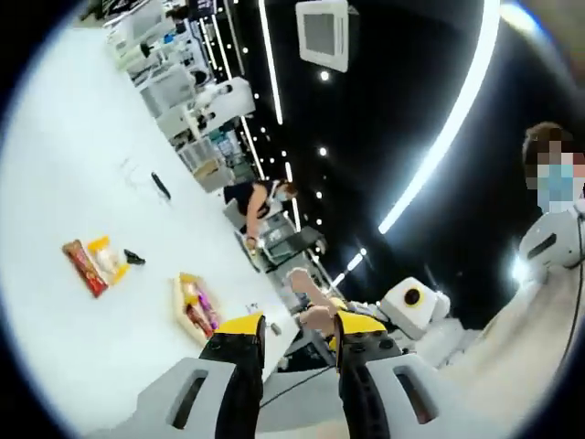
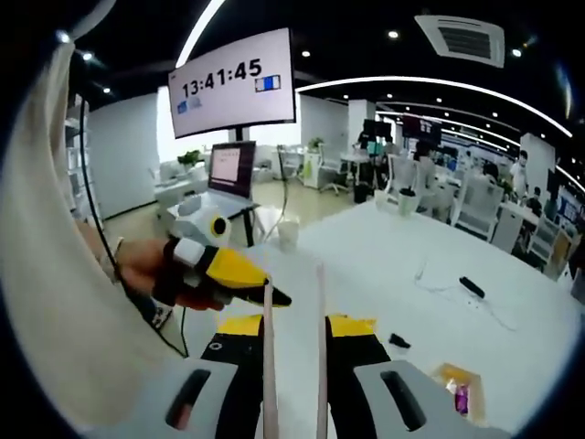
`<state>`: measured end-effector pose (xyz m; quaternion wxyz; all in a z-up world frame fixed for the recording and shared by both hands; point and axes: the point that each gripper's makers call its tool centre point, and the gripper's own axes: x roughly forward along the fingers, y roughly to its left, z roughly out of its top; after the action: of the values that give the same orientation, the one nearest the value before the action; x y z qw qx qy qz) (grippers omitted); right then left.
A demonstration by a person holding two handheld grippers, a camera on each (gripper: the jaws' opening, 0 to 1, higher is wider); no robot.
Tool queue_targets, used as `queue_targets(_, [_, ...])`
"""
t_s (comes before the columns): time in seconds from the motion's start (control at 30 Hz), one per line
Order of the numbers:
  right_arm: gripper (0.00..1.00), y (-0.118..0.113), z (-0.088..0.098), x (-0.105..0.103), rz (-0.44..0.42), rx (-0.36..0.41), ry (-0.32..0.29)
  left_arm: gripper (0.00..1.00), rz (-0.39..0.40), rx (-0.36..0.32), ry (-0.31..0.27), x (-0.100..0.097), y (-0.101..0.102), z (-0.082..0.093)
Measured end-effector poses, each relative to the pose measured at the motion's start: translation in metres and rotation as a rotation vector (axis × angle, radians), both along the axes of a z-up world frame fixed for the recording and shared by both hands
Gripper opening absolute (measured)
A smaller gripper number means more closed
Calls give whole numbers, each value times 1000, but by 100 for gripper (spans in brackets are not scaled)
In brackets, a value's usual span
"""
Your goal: Place the target food into the container with the food tongs after gripping and lifting it, then release it inside without dropping or visibly crushing the food.
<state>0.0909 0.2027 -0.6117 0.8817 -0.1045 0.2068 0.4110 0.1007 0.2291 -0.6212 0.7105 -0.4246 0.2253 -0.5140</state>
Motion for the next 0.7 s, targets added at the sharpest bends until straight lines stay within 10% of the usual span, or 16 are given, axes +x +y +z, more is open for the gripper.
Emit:
queue_targets(0.4, [24, 5, -3, -21, 138, 80, 136, 16, -204, 94, -337, -28, -1, 19])
queue_targets(0.7, [24, 2, -1, -32, 195, 135, 209, 14, -330, 147, -457, -39, 1, 25])
